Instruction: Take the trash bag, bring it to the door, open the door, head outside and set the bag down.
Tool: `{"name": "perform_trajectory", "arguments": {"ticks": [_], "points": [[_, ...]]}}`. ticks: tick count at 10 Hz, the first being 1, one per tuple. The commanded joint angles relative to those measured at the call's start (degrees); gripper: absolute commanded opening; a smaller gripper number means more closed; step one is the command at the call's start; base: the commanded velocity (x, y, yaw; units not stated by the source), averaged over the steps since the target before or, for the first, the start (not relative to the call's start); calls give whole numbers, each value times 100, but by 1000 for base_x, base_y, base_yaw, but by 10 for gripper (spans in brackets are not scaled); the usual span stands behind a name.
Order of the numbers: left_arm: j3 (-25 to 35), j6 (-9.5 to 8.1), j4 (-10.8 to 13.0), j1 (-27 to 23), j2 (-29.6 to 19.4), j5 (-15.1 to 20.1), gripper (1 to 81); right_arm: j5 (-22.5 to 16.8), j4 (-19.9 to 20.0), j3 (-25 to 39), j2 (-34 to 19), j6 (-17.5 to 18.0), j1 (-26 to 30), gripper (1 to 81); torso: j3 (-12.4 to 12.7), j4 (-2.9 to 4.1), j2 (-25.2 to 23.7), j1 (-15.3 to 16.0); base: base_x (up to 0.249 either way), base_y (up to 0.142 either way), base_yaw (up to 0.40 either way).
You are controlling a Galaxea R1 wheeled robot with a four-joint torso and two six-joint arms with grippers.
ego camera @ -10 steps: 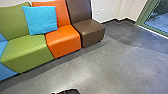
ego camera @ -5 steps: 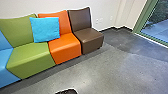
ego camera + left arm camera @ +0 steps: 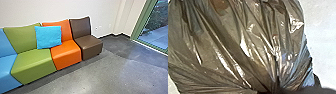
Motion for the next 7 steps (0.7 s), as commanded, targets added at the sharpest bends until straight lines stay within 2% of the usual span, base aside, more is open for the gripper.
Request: {"name": "perform_trajectory", "arguments": {"ticks": [1, 2, 3, 7], "points": [[51, 202, -44, -481, -329, 397, 10, -418, 35, -233, -2, -28, 83, 811, 452, 0, 549, -354, 0, 0, 0], [113, 316, -35, -331, -390, 397, 10, -409, 35, -391, 121, -45, -5, 811, 561, 0, 755, -490, 0, 0, 0], [113, 500, -44, -164, -425, 388, 10, -330, 26, -515, 236, -54, -102, 811, 286, 0, 951, -618, 0, 0, 0], [314, 1011, -70, 319, -768, 345, 10, -180, -26, -946, 675, -116, -401, 811, 422, -2, 1662, -1081, 0, 0, 0]]}}
